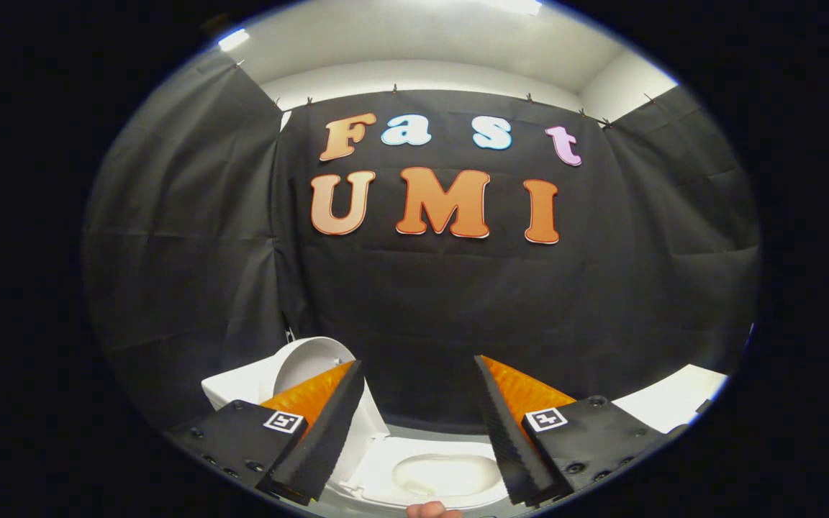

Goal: Open the toilet lid.

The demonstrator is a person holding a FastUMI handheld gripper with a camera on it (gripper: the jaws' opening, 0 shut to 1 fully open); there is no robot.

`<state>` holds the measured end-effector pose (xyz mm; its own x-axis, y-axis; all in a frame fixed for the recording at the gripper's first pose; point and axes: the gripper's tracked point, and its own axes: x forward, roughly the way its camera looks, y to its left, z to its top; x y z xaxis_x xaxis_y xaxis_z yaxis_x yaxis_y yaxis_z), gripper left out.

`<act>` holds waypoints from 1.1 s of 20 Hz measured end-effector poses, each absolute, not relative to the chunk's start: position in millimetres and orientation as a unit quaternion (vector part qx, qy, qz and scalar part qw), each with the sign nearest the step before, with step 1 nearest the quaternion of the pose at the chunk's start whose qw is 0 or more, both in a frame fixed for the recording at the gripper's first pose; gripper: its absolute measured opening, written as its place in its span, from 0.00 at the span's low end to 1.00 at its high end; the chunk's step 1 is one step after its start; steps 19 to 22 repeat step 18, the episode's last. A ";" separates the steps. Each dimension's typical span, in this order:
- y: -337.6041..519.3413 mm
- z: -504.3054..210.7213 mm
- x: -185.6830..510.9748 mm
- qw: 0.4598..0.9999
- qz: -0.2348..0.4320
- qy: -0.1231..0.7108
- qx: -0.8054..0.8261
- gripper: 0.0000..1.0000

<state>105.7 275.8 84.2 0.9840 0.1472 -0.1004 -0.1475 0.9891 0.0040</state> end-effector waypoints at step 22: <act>125.2 68.7 46.4 0.998 0.018 0.068 0.002 0.96</act>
